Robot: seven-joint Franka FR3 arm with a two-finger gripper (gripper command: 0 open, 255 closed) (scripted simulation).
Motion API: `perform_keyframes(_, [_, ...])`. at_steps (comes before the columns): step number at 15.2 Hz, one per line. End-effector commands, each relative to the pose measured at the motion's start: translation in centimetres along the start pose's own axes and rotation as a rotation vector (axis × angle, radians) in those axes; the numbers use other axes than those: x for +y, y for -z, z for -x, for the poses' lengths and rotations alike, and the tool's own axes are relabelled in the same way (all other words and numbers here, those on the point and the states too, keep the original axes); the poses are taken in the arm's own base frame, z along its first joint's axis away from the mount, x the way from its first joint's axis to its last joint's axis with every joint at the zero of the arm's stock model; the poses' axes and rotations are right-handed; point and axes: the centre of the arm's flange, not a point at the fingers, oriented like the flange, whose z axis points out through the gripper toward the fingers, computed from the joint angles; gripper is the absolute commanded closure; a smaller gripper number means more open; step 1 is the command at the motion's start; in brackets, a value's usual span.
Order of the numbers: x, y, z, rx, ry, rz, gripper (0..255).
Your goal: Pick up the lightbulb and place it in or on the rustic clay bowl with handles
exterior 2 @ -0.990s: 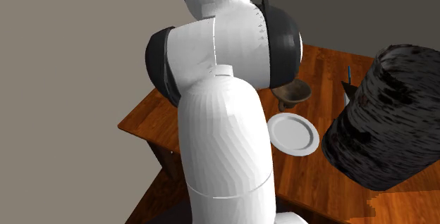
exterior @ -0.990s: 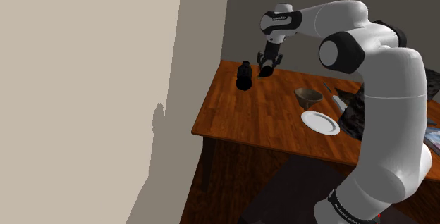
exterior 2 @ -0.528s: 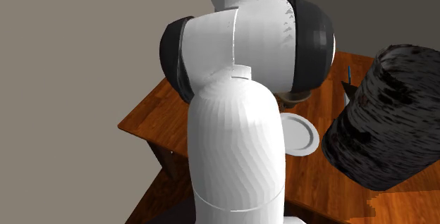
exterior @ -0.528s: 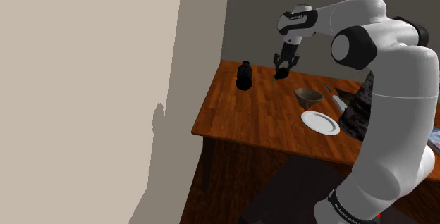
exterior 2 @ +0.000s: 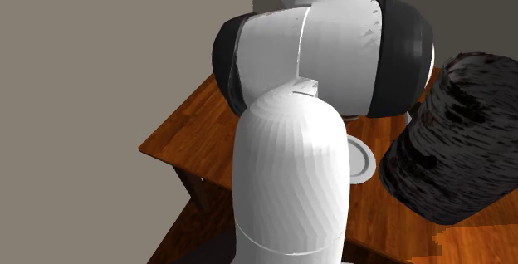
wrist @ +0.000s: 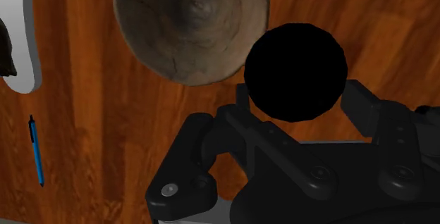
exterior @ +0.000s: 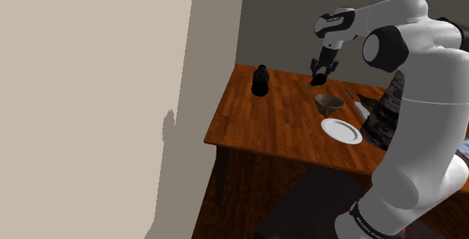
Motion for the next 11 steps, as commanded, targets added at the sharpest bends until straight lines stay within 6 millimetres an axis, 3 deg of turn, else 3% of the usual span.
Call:
perform_keyframes(1, [2.7, -0.3, 0.4, 0.0, 0.001, 0.0, 255])
perform_keyframes(7, [10.4, -0.1, 1.6, 0.0, 0.001, 0.0, 255])
perform_keyframes(11, [10.4, -2.2, 1.6, 0.0, 0.001, 0.0, 255])
